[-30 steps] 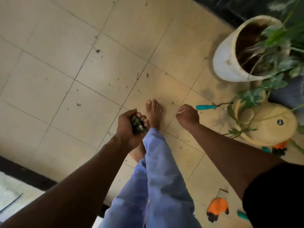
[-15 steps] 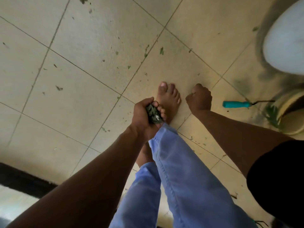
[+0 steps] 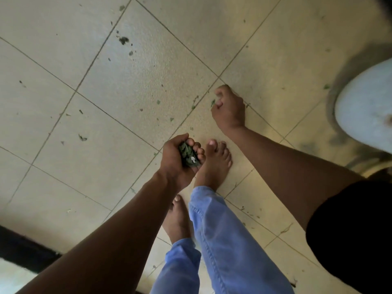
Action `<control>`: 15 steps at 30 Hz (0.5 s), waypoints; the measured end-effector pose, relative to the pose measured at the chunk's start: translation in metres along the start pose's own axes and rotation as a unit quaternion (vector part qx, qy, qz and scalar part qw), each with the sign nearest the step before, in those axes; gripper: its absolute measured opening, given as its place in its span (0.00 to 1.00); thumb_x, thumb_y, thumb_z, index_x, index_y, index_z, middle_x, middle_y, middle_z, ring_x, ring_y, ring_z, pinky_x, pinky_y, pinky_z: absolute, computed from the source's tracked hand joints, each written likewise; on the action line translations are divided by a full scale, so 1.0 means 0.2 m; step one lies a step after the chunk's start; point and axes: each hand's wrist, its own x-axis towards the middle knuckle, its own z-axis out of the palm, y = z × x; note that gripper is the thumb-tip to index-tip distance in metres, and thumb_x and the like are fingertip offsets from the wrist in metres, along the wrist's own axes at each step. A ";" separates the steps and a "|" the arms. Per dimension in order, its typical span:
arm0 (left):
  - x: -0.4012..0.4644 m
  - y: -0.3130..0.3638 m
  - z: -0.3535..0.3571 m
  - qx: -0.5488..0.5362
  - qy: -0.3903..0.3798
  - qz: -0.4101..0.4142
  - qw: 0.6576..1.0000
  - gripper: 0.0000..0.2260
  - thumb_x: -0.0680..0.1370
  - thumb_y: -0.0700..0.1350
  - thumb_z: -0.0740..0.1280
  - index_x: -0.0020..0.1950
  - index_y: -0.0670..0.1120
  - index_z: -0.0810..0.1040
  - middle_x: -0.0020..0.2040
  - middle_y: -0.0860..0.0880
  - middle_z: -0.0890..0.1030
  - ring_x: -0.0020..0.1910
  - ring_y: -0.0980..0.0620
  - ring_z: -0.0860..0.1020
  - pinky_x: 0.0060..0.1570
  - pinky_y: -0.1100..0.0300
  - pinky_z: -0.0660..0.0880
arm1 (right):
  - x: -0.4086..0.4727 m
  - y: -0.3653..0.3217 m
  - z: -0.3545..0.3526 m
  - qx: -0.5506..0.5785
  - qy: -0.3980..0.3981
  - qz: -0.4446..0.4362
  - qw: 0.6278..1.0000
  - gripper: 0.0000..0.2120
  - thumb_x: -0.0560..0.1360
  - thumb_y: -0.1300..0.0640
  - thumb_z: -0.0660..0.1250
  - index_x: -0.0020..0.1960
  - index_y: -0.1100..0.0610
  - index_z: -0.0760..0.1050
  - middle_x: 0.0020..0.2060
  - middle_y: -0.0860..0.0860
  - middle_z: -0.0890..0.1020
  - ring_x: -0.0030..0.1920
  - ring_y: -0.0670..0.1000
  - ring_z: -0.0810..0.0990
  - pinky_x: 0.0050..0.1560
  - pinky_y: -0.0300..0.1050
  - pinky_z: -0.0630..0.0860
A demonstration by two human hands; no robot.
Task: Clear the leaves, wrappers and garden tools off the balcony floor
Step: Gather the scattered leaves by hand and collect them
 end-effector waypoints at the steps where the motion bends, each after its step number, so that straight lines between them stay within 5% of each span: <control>1: 0.00 0.01 0.01 -0.004 -0.001 -0.001 1.000 0.15 0.80 0.45 0.61 0.32 0.45 0.71 0.32 0.48 0.70 0.29 0.51 0.73 0.29 0.62 0.71 | 0.04 -0.01 0.00 -0.008 -0.011 -0.003 1.000 0.11 0.74 0.66 0.68 0.55 0.60 0.79 0.45 0.54 0.84 0.47 0.56 0.83 0.48 0.52 0.80; 4: 0.00 0.03 0.04 -0.013 -0.003 -0.008 1.000 0.15 0.80 0.45 0.61 0.32 0.45 0.71 0.31 0.48 0.70 0.29 0.50 0.73 0.28 0.63 0.71 | 0.10 -0.01 0.00 -0.055 -0.047 -0.033 0.997 0.03 0.74 0.66 0.68 0.45 0.60 0.79 0.39 0.55 0.83 0.41 0.55 0.82 0.42 0.48 0.80; 10: -0.15 0.16 0.10 -0.011 0.012 0.002 1.000 0.15 0.80 0.45 0.60 0.33 0.45 0.71 0.31 0.48 0.70 0.29 0.50 0.73 0.29 0.63 0.71 | 0.13 -0.08 -0.06 -0.135 -0.117 -0.033 0.983 0.06 0.73 0.64 0.68 0.39 0.56 0.75 0.38 0.55 0.81 0.40 0.56 0.81 0.37 0.42 0.71; 15: -0.37 0.44 0.18 -0.061 0.018 0.030 0.997 0.15 0.80 0.44 0.60 0.32 0.45 0.69 0.31 0.47 0.69 0.28 0.50 0.71 0.27 0.64 0.70 | 0.07 -0.37 -0.22 -0.049 -0.126 0.039 0.990 0.02 0.68 0.59 0.73 0.38 0.55 0.80 0.36 0.47 0.83 0.38 0.51 0.80 0.36 0.39 0.71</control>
